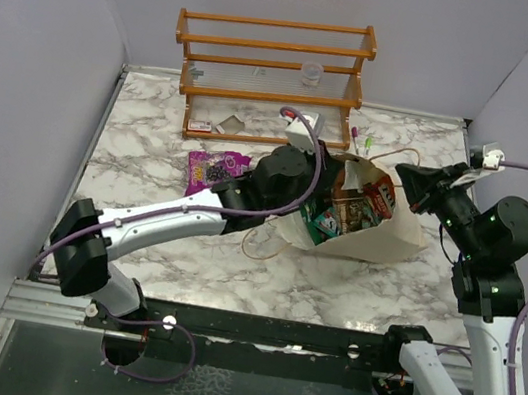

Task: Take the snacks out of the paper bag
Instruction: Take out the snack from the paper bag.

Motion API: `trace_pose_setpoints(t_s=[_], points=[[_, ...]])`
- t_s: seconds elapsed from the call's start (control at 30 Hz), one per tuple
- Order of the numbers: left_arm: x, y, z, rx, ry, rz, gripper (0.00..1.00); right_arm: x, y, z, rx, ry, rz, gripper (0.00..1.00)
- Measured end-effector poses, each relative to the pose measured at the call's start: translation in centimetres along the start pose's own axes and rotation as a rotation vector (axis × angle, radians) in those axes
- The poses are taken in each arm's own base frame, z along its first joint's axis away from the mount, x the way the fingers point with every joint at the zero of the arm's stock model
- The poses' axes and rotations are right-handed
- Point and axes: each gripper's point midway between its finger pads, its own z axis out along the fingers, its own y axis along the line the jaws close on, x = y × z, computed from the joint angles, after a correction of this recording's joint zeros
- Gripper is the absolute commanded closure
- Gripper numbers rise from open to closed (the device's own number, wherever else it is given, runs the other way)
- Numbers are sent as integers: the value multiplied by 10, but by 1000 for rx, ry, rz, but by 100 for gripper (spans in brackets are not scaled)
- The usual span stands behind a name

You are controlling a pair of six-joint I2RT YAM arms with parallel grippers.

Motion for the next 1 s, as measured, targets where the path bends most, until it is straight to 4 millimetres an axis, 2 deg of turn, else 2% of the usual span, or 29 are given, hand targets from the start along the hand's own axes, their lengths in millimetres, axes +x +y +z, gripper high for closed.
trace_pose_setpoints(t_s=[0.3,0.53,0.73,0.9,1.0], points=[[-38,-19,-56,149,-32,74,100,1,-11,-2,66,-23,15,98],[-88,-26,-101,199,-132,177,100,4,-14,-4,87,-34,29,98],[-137,-10,-134,103,-256,235,100,9,-17,-6,100,-36,30,98],[-174,7,-151,-27,-335,277,100,10,-18,-6,110,-38,31,98],[-185,23,-156,-127,-358,307,100,10,-19,-6,113,-38,30,98]])
